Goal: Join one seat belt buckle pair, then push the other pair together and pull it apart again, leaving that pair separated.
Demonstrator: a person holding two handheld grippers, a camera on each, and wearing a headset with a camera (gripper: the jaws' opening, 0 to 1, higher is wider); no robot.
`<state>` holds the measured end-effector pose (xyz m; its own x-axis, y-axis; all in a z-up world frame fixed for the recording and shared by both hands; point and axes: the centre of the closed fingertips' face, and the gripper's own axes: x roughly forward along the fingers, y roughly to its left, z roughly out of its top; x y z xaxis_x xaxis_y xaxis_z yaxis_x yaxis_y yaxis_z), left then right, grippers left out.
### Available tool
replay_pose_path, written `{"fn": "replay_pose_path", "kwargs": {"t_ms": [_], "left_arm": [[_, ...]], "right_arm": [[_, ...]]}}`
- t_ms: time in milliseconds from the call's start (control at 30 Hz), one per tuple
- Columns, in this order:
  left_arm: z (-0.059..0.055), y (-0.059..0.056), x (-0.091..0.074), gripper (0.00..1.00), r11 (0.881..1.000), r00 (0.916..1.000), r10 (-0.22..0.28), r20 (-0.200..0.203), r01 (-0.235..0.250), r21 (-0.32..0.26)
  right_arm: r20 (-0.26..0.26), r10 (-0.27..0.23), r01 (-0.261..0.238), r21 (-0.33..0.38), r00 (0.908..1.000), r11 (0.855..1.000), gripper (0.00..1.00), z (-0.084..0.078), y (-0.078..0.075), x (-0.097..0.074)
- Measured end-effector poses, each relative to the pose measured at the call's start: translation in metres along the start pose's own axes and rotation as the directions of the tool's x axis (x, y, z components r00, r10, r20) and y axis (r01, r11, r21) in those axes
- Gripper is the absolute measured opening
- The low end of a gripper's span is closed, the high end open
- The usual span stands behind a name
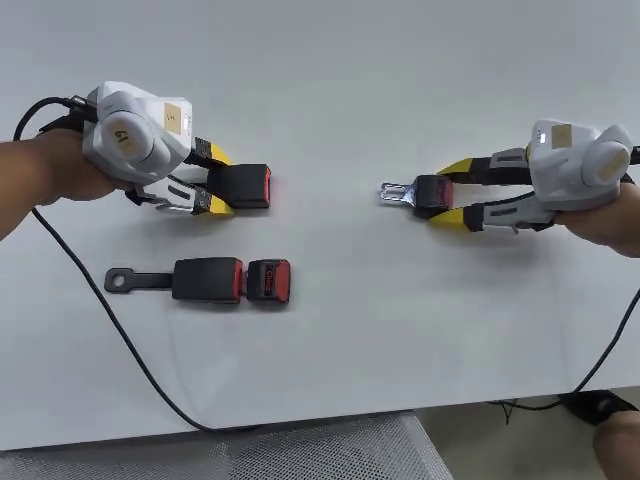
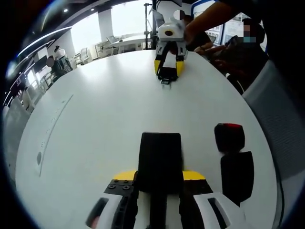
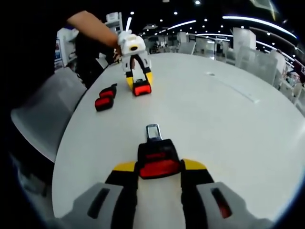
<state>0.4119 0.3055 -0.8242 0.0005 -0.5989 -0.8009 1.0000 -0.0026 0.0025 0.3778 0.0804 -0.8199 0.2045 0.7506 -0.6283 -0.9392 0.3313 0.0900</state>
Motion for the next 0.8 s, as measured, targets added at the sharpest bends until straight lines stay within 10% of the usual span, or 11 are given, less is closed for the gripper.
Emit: {"fn": "replay_pose_path", "kwargs": {"t_ms": [800], "left_arm": [[-0.002,0.0,-0.002,0.34,1.0,0.9999,-0.005,-0.013,0.004,-0.004]], "right_arm": [[0.077,0.015,-0.015,-0.005,0.9969,1.0,0.35,0.035,0.009,0.04]]}}
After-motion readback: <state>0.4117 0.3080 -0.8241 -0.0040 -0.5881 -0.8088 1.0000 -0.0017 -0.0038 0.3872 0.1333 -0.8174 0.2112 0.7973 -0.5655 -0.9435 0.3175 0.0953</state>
